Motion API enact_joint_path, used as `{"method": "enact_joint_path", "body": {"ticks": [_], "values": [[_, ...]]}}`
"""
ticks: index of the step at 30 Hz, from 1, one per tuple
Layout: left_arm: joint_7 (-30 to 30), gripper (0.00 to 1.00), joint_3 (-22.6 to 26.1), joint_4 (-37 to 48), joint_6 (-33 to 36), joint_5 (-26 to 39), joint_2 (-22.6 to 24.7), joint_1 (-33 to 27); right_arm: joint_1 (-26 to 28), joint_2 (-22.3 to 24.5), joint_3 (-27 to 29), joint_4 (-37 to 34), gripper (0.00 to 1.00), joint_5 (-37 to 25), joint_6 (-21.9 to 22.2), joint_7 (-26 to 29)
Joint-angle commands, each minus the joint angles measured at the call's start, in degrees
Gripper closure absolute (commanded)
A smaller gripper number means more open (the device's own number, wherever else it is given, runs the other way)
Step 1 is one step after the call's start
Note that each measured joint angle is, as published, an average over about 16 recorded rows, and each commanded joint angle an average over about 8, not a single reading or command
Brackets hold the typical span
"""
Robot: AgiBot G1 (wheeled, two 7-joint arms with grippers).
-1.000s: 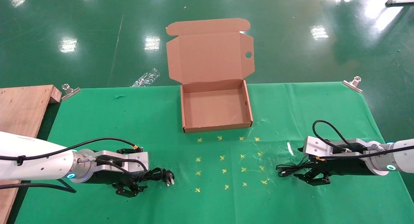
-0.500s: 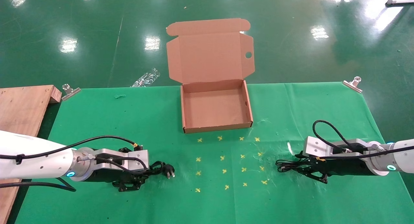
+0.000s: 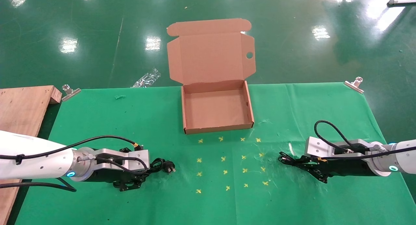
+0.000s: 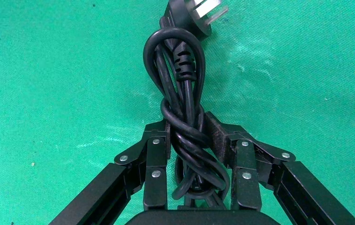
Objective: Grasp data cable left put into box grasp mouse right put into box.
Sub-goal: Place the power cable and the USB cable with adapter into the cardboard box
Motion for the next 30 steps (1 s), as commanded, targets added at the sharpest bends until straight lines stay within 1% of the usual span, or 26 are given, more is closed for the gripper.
{"method": "enact_joint_path", "body": {"ticks": [1, 4, 8, 11, 14, 17, 22, 25, 27, 30], "values": [[-0.1, 1.0, 0.1, -0.1, -0.2, 0.2, 0.0, 0.2, 0.0, 0.0, 0.0, -0.1, 1.0, 0.0, 0.0, -0.1], [1.2, 1.0, -1.0, 0.3, 1.8, -2.1, -0.9, -2.3, 1.6, 1.6, 1.0, 1.7, 1.0, 0.8, -0.3, 0.0], [3.0, 1.0, -2.8, 1.7, 5.1, -6.4, -1.2, -7.3, 3.8, 4.7, 2.7, 5.4, 1.0, 1.9, -0.7, 1.0], [3.6, 1.0, -3.8, 3.0, 6.3, -8.7, 0.8, -10.9, 5.1, 6.9, 3.8, 8.8, 1.0, 2.4, -0.8, 2.6], [3.7, 1.0, -3.7, 3.7, 5.2, -8.9, 5.0, -13.3, 6.1, 8.9, 4.6, 12.6, 1.0, 2.4, -0.8, 4.5], [3.3, 1.0, -2.2, 4.1, 1.3, -5.9, 11.1, -14.2, 6.8, 10.6, 5.2, 16.7, 1.0, 2.1, -1.2, 6.8], [1.8, 1.0, 2.8, 7.3, -9.5, 5.5, 22.2, -13.0, 6.8, 13.8, 6.0, 23.9, 1.0, 2.6, -2.5, 11.6], [0.3, 1.0, 7.0, 10.2, -16.5, 11.3, 26.1, -12.2, 6.1, 15.7, 6.6, 28.1, 1.0, 3.3, -3.1, 14.6], [-1.2, 0.76, 10.1, 11.7, -20.5, 13.2, 27.1, -12.2, 5.5, 16.9, 7.0, 30.5, 1.0, 3.8, -3.2, 16.3], [-3.9, 0.39, 15.0, 12.9, -24.8, 13.6, 27.4, -13.0, 5.1, 18.1, 7.6, 33.0, 1.0, 4.5, -3.3, 17.6]]}}
